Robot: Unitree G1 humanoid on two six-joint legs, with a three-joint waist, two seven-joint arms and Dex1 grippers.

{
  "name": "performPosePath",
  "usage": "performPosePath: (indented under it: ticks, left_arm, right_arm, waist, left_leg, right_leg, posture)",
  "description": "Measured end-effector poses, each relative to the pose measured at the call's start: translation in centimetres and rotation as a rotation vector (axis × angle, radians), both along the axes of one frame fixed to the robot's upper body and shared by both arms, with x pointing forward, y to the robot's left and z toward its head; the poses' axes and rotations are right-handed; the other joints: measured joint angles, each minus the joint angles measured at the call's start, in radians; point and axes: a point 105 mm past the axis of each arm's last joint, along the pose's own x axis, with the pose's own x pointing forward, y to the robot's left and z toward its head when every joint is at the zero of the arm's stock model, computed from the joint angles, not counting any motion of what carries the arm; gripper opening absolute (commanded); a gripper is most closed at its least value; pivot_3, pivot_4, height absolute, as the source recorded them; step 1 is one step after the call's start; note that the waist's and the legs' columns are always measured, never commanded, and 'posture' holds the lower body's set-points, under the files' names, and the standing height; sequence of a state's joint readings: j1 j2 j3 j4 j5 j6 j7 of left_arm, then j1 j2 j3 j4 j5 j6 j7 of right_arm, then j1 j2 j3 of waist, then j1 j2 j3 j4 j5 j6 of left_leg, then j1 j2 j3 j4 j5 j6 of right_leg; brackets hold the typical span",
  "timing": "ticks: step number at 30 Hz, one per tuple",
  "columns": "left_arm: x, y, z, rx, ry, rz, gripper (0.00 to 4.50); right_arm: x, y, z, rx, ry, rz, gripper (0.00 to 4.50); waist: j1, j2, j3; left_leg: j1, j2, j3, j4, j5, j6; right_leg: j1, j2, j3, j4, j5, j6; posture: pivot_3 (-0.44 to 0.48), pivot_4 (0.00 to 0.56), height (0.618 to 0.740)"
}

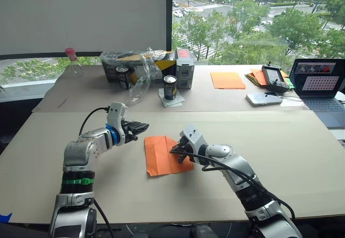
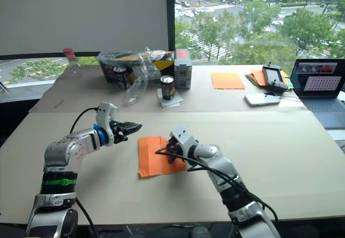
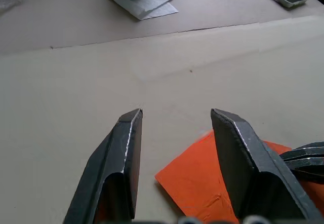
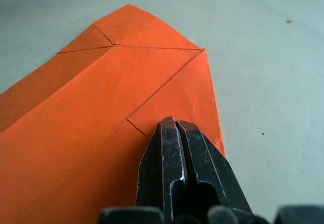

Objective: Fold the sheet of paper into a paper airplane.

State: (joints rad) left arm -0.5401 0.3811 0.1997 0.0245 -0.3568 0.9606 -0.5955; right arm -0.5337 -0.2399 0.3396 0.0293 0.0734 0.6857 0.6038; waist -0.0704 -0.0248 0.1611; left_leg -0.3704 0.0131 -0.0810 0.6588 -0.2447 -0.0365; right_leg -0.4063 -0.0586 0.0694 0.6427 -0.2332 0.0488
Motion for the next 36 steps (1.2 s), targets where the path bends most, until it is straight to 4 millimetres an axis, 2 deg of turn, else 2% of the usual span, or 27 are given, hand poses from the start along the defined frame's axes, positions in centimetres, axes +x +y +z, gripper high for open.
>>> performPosePath:
  ticks: [2,5,13,30,31,36]
  left_arm:
    - [-0.7,0.2,-1.4,-0.005,0.068,0.035,3.84]
    - [-2.1,-0.3,-2.7,-0.068,0.181,0.043,3.84]
    - [-3.0,-0.6,-2.7,-0.190,0.270,0.083,3.84]
    - [-2.0,-2.2,-2.4,-0.346,0.320,0.074,3.84]
    - [-1.9,-2.2,-2.4,-0.347,0.321,0.077,3.29]
    - [-2.0,-2.2,-2.4,-0.322,0.318,0.065,1.66]
  right_arm:
    - [0.0,0.2,0.0,-0.008,-0.005,0.010,0.00]
    - [-0.1,0.3,0.0,-0.010,-0.006,0.012,0.00]
    - [-0.4,1.0,0.0,-0.010,-0.010,0.029,0.00]
    - [-0.6,1.0,0.0,-0.019,-0.018,0.030,0.00]
    - [-0.6,1.0,0.0,-0.019,-0.018,0.030,0.00]
    - [-0.6,1.0,0.0,-0.019,-0.018,0.029,0.00]
  waist:
    - [0.001,0.000,0.000]
    - [0.001,0.000,0.000]
    - [0.000,0.000,0.000]
    - [0.001,0.000,0.000]
    - [0.001,0.000,0.000]
    - [0.001,0.000,0.000]
  left_leg:
    - [0.000,0.000,0.000,0.000,0.000,0.000]
    - [0.000,0.000,0.000,0.000,0.000,0.000]
    - [0.000,0.000,0.000,-0.001,0.000,0.000]
    - [0.000,0.000,0.000,-0.001,-0.001,-0.001]
    - [0.000,0.000,0.000,-0.001,-0.001,-0.001]
    - [0.000,0.000,0.000,-0.001,-0.001,-0.001]
  right_leg:
    - [0.000,0.000,0.000,0.000,0.000,0.000]
    - [0.000,0.000,0.000,0.000,0.000,0.000]
    - [0.000,0.000,0.000,-0.001,0.000,0.000]
    - [0.000,0.000,0.000,-0.002,0.000,0.000]
    - [0.000,0.000,0.000,-0.002,0.000,0.000]
    - [0.000,0.000,0.000,-0.002,0.000,0.000]
  posture:
    - [0.000,0.150,0.732]
    - [0.000,0.150,0.732]
    - [0.000,0.150,0.732]
    - [0.000,0.150,0.732]
    - [0.000,0.150,0.732]
    - [0.000,0.150,0.732]
